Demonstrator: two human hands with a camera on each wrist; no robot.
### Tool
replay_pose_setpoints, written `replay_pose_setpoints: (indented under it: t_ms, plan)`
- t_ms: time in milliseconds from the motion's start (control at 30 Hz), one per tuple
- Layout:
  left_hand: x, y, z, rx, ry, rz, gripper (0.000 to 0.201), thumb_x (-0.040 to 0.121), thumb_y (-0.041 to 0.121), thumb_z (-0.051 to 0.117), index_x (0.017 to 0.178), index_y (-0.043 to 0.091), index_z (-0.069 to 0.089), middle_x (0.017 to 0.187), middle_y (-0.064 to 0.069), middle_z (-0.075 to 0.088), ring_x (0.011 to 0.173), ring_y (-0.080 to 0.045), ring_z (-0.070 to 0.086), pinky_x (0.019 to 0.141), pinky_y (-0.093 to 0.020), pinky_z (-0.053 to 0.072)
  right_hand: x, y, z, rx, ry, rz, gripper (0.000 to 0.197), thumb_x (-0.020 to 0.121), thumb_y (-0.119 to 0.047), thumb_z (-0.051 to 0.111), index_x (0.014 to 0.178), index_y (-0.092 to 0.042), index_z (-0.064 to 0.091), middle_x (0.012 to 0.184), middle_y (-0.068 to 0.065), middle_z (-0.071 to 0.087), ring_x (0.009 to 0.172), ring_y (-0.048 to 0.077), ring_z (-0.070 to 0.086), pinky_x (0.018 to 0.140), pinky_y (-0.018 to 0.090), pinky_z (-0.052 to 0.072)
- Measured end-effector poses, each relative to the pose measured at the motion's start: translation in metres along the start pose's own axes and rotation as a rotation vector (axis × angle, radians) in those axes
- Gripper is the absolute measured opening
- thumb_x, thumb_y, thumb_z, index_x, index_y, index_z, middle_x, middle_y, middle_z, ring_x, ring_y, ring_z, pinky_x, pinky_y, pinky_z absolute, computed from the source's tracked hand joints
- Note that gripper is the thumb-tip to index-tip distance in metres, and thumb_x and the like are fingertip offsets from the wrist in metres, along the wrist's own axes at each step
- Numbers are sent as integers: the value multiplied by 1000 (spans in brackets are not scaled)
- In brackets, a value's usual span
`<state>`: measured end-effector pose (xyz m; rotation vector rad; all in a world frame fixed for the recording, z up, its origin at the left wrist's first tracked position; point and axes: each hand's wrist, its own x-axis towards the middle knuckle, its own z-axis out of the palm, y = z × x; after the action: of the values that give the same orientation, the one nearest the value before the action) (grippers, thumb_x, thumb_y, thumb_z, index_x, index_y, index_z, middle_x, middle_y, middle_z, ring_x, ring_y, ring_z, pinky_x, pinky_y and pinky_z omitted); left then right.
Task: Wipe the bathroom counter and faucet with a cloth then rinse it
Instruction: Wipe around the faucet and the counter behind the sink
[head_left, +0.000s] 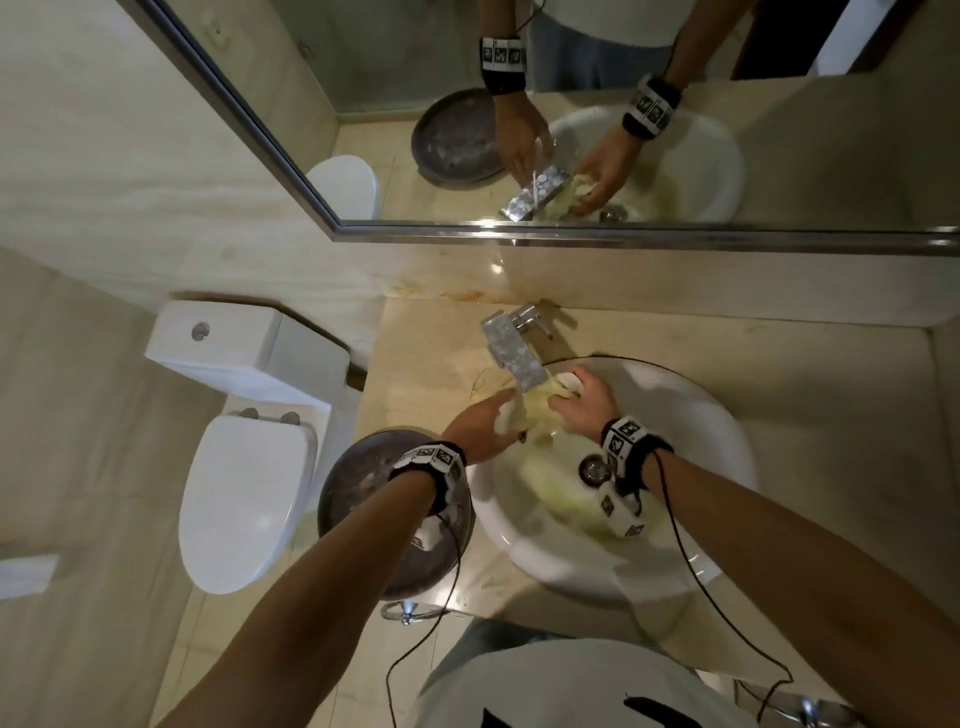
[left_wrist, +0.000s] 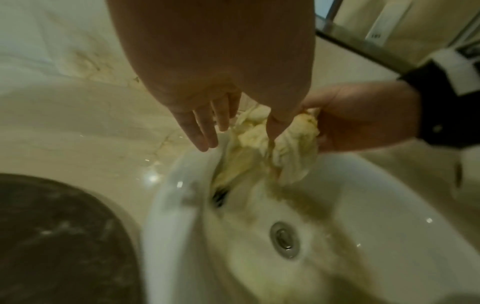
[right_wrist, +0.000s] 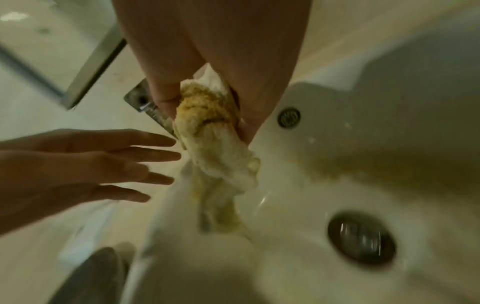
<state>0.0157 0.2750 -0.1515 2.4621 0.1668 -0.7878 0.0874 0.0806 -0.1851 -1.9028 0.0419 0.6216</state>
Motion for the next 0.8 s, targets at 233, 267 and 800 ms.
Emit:
replay_pose_setpoints:
  t_ms: [233, 267, 800]
  plan:
    - [-10, 16, 20, -69, -38, 65, 84, 75, 32, 78, 147, 22, 36, 133, -4, 58, 117, -24, 58, 98, -37, 48, -54, 7, 49, 371, 60, 288, 27, 77, -8, 73, 102, -14, 67, 99, 14, 72, 97, 34, 70, 77, 44, 61]
    - [-10, 11, 19, -74, -28, 68, 82, 76, 28, 80, 146, 20, 37, 132, -5, 59, 117, -25, 58, 96, -36, 48, -58, 2, 53, 386, 61, 288, 27, 78, -6, 73, 102, -14, 67, 98, 14, 72, 97, 34, 70, 76, 44, 61]
    - [-47, -70, -30, -237, 299, 38, 27, 84, 7, 63, 109, 17, 63, 104, -5, 71, 97, -31, 65, 79, -36, 52, -78, -95, 72, 442, -236, 178, 57, 79, -14, 82, 128, -25, 56, 116, 7, 70, 100, 24, 72, 82, 43, 61]
